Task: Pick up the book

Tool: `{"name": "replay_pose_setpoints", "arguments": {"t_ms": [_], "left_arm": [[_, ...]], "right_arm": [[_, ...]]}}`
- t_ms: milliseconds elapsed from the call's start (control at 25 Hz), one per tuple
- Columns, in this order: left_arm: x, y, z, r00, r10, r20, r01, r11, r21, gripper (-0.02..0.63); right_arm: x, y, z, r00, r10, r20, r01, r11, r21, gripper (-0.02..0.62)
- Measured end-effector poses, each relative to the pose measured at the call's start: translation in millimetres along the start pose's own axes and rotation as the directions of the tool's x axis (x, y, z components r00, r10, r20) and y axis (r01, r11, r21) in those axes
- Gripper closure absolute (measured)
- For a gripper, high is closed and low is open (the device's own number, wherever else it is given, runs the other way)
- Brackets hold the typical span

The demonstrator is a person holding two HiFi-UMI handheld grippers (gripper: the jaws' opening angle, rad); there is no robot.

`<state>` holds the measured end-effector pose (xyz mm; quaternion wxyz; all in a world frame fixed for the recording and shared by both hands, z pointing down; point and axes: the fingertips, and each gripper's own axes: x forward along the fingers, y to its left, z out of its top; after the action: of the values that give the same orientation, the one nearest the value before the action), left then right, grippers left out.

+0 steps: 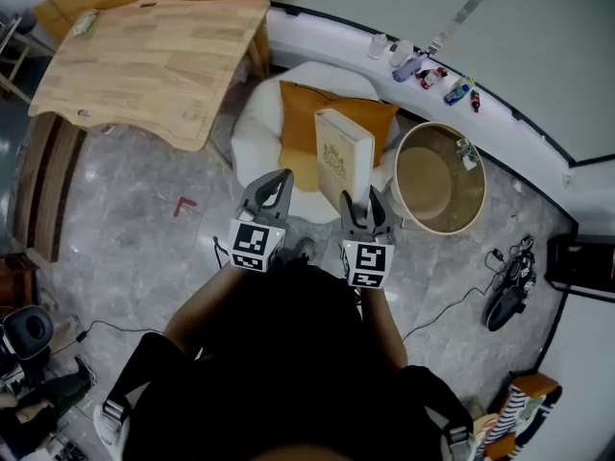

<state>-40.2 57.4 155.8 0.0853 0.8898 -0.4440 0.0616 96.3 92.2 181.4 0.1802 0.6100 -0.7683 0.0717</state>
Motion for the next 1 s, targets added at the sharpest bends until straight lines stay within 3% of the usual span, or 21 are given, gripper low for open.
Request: {"name": "replay_pose_setpoints", "arguments": {"t_ms": [400,1000], "left_arm": [[-9.5,26.6,-3.1,1.000,0.001,0.014,-0.001,1.000,0.009,0.600],[-0.8,39.9,-2.5,1.000,-0.012,0.015,0.012,1.000,0.001,0.600]], "right_arm": [[3.6,26.1,12.2,0.999,0.001,0.034,-0.003,0.999,0.037,0.368],[27.6,35.1,1.2,0.999,0.027,-0.022,-0.026,0.999,0.030,0.377]]}}
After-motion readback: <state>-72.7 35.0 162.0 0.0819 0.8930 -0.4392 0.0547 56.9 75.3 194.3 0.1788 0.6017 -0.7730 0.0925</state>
